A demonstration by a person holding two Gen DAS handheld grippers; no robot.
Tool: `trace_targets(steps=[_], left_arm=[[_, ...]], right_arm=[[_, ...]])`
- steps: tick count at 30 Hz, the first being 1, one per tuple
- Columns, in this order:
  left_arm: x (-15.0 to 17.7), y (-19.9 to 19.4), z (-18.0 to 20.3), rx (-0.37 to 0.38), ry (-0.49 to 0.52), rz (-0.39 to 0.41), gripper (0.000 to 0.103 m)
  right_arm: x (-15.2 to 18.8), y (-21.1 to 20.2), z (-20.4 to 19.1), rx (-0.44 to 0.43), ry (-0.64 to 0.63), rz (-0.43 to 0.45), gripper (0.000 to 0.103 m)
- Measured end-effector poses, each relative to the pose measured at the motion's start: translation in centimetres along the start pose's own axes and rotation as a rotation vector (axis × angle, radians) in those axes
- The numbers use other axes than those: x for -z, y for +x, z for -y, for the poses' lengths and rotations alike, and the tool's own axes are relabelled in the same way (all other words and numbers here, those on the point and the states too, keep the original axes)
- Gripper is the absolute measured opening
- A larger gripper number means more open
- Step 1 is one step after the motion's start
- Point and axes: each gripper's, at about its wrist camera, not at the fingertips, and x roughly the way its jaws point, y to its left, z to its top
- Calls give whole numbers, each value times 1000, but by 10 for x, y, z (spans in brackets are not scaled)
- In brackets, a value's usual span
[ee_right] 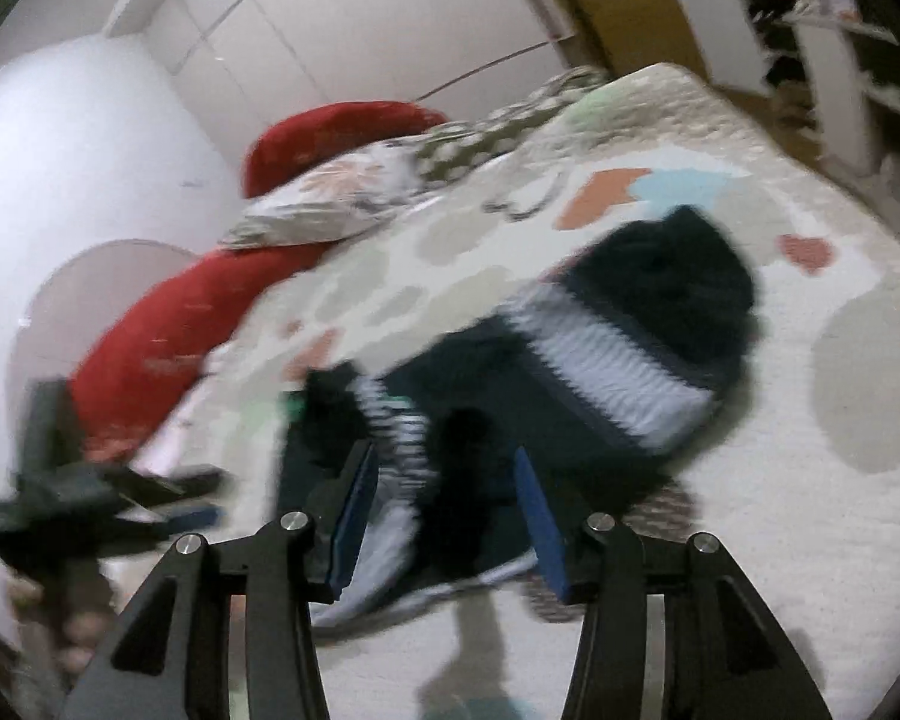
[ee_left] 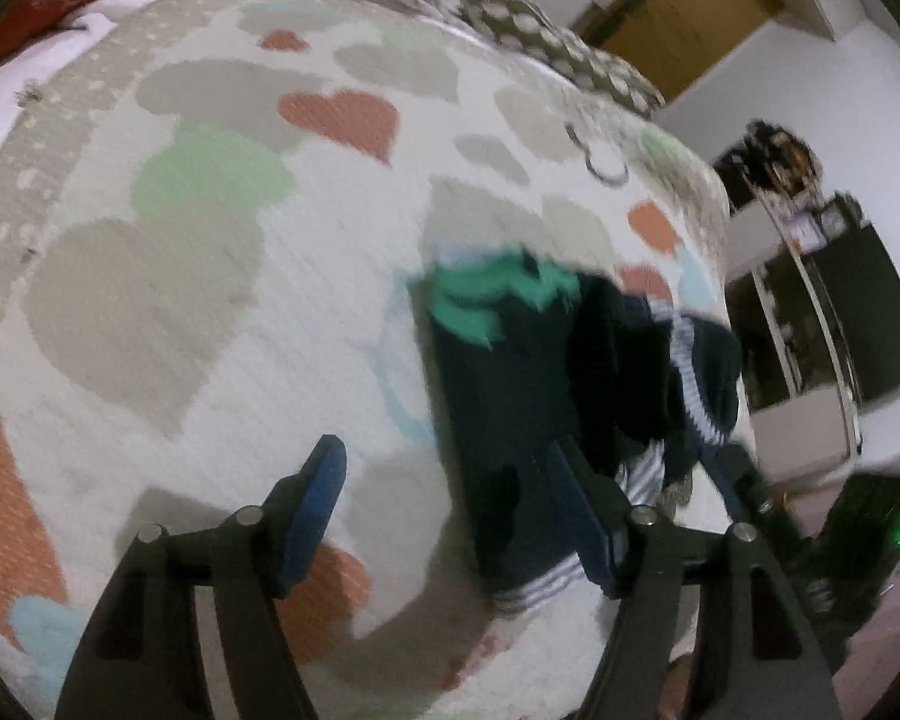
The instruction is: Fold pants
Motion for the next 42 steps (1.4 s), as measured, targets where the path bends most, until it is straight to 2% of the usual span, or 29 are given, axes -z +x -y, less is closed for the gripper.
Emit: trace_targets(steps=[4,6,7,10,13,15,16,20,26,30,35,38,42], left_arm=[[15,17,9,23,16,-43,68],[21,22,13,12,23,-46,68],[23,23,15,-1,34,-38,68],[26,23,19,-20,61,-29,68],[26,24,18,-28,66,-32,68],[27,24,18,-33,60,-25,68],[28,23,19,-43,60,-22,68],[34,15,23,-81,61,-16,68],[45,-2,38,-119,109,43,68],[52,17,38,-154,101,-14,68],[61,27,48,-246,165,-17,70],[63,28,53,-280,169,-38,70],[67,22,60,-278,181,-64,70]], right_arm=[[-7,20,-19,-224,41,-97,51],[-8,36,-23,-292,68,-149,51],[-7,45,-23,-297,76,-172,51],[-4,66,-9,-222,100,-203,51],[-4,63,8,-126,106,-167,50],[-6,54,11,45,43,-113,52],[-6,51,15,94,33,-97,54],[-6,32,32,104,86,-70,55],[-4,-2,44,167,79,-2,59],[3,-7,56,190,100,-14,61],[13,-10,66,184,96,-22,61],[17,-7,65,180,64,-20,61],[25,-10,67,160,32,2,61]])
